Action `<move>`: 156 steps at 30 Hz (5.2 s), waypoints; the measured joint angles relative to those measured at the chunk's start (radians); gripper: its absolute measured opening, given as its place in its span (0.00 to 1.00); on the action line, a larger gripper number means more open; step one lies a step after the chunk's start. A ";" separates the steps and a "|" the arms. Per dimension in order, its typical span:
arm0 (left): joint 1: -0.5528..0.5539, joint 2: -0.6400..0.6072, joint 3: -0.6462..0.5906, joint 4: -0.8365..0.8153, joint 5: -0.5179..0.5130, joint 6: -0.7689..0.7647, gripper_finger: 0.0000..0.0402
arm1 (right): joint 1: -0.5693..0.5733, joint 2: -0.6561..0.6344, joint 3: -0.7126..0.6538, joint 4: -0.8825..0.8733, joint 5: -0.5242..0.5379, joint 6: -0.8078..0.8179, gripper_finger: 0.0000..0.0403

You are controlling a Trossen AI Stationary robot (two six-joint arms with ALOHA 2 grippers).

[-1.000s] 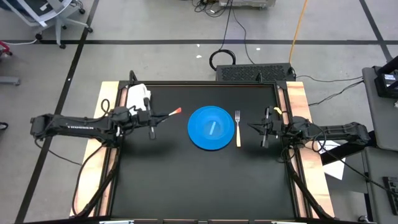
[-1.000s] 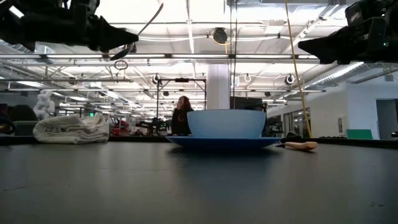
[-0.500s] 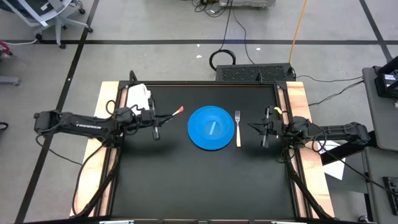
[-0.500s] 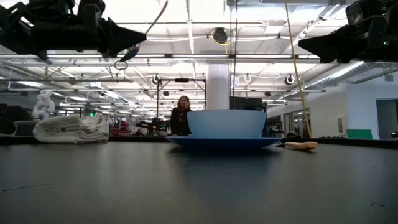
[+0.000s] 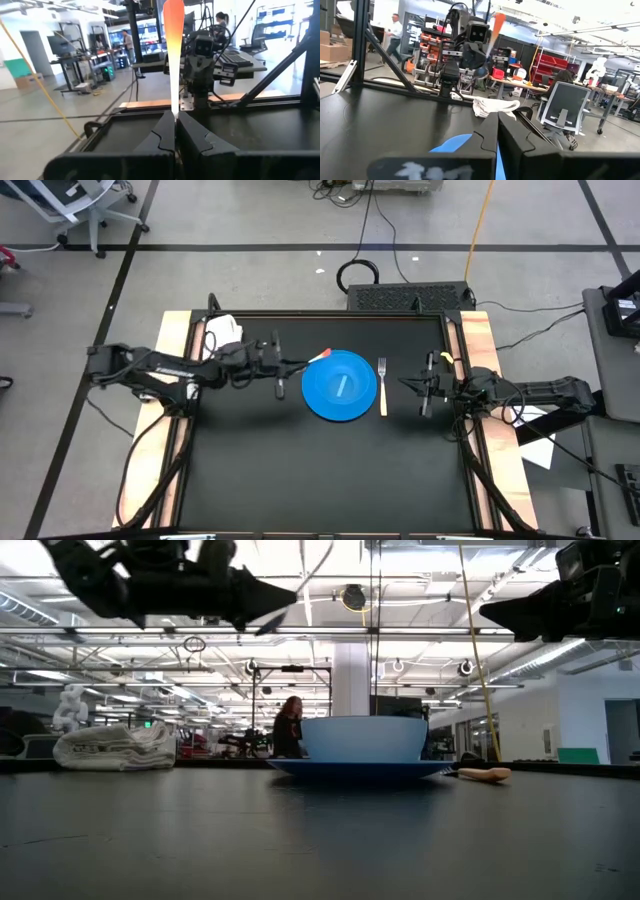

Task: Set table place
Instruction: Put the orange spoon into the blue bowl, then return to Home Position

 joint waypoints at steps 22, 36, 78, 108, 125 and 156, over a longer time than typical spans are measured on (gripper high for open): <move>0.066 0.499 0.369 -0.112 0.190 -0.124 0.01 | 0.000 0.000 0.000 -0.005 0.000 -0.001 0.00; 0.059 0.653 0.442 -0.185 0.192 -0.113 0.02 | 0.000 0.000 0.000 -0.005 0.000 -0.003 0.00; 0.060 0.656 0.440 -0.343 0.171 0.130 0.02 | 0.000 0.000 0.000 -0.004 0.000 -0.026 0.00; 0.060 0.656 0.440 -0.338 0.207 0.144 0.09 | 0.000 0.000 0.000 -0.006 0.000 -0.026 0.00; 0.060 0.656 0.440 -0.338 0.198 0.132 0.24 | 0.000 0.000 0.000 -0.005 0.000 -0.026 0.00; 0.096 -0.022 0.203 -0.492 0.118 0.175 0.01 | 0.000 0.000 0.000 -0.019 0.000 0.027 0.00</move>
